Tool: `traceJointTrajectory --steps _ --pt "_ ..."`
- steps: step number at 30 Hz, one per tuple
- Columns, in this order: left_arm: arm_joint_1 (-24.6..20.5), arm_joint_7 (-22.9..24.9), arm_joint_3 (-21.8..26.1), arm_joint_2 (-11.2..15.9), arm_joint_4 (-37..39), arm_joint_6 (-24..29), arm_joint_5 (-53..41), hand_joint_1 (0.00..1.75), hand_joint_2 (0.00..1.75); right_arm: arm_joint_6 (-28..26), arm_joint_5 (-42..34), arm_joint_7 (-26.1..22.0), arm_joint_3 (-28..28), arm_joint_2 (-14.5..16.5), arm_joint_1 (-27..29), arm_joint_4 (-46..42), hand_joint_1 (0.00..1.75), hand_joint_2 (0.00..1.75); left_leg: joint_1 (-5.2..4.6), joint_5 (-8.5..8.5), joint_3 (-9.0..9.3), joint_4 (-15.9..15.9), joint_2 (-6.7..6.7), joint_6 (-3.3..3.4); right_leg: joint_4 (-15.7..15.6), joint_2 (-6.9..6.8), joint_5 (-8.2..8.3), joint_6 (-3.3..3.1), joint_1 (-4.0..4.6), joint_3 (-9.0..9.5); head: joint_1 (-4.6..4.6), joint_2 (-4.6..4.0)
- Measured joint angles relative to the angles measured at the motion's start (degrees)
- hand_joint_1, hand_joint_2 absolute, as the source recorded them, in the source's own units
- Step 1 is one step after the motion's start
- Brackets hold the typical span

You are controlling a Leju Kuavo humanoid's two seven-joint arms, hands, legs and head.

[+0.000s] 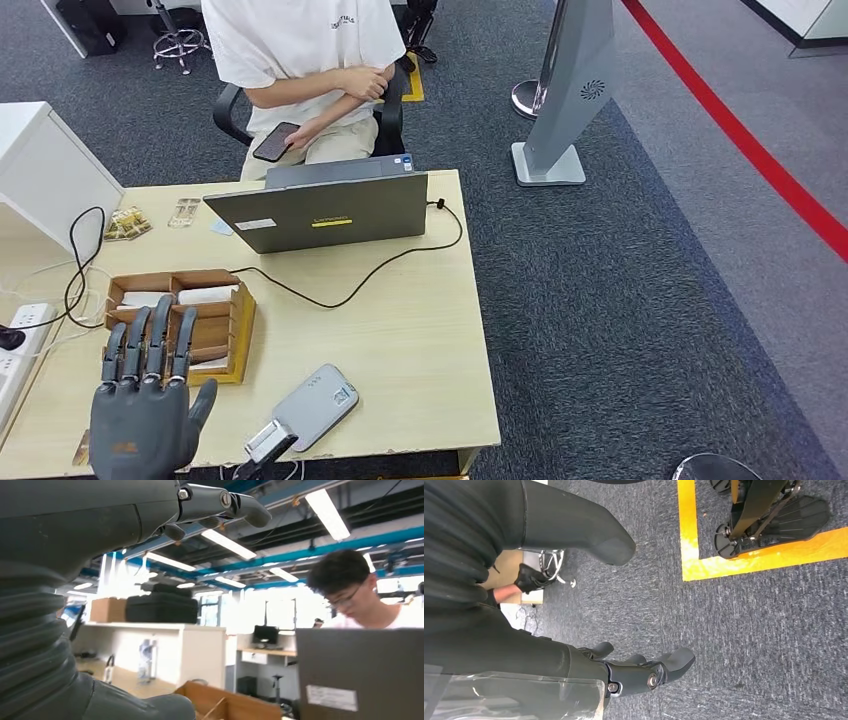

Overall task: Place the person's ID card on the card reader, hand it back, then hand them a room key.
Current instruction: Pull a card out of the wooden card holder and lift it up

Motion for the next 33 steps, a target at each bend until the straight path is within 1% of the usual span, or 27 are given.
traceJointTrajectory --steps 6,11,14,19,25,27,31,33 --pt "0.03 -3.49 9.58 -4.52 6.41 2.22 2.82 0.0 1.75 0.01 0.8 0.36 -0.01 0.0 0.0 -0.03 0.0 1.75 0.0 0.01 0.0 0.0 0.0 0.02 0.0 0.0 0.0 0.0 0.01 -0.01 0.01 0.0" --pt "-0.95 -6.63 17.1 -7.12 12.22 3.85 3.92 0.0 1.75 0.07 1.27 0.94 0.0 0.0 0.0 -0.04 0.0 1.75 0.0 0.01 -0.02 0.0 0.0 0.02 0.0 0.0 0.0 0.0 0.01 -0.02 0.01 0.0" --pt "-1.7 -7.84 21.12 -8.02 15.5 4.55 4.26 0.0 1.75 0.13 1.64 1.08 -0.01 0.0 0.0 -0.03 0.0 1.75 0.0 0.01 -0.01 0.0 0.0 0.02 0.0 0.0 0.0 0.0 0.0 -0.02 0.01 -0.01" --pt "-2.93 -10.15 26.5 -8.7 20.51 5.79 5.5 0.0 1.75 0.15 1.92 1.11 0.02 0.0 0.0 -0.02 0.0 1.75 0.0 0.01 -0.01 0.0 0.0 0.02 0.0 0.0 0.0 0.0 0.01 -0.02 0.01 0.0" --pt "-3.99 -12.32 30.56 -9.27 24.27 7.42 5.96 0.0 1.75 0.18 2.12 1.2 0.01 0.0 0.0 -0.02 0.0 1.75 0.0 0.01 -0.02 0.0 -0.01 0.02 0.0 -0.01 0.0 0.0 0.01 -0.02 0.01 -0.01" --pt "-4.89 -15.51 32.34 -9.77 25.59 8.43 6.2 0.0 1.75 0.26 2.46 1.25 0.01 0.0 0.01 -0.02 0.0 1.75 0.0 0.02 -0.02 0.0 -0.01 0.02 0.0 -0.02 0.0 0.0 0.01 -0.02 0.01 -0.01" --pt "-7.87 -25.77 37.97 -11.87 26.54 9.22 6.75 0.0 1.75 0.42 3.15 1.1 0.02 0.0 0.0 -0.02 0.0 1.75 0.0 0.02 -0.02 0.0 -0.03 0.02 0.0 -0.04 0.0 0.0 0.01 0.0 0.01 -0.01" --pt "-9.52 -29.85 41.03 -13.03 26.69 9.31 7.0 0.0 1.75 0.49 3.32 1.03 0.02 0.0 0.0 -0.02 0.0 1.75 0.0 0.02 -0.01 0.01 -0.03 0.01 0.0 -0.03 0.01 0.0 0.01 0.0 0.01 -0.02"
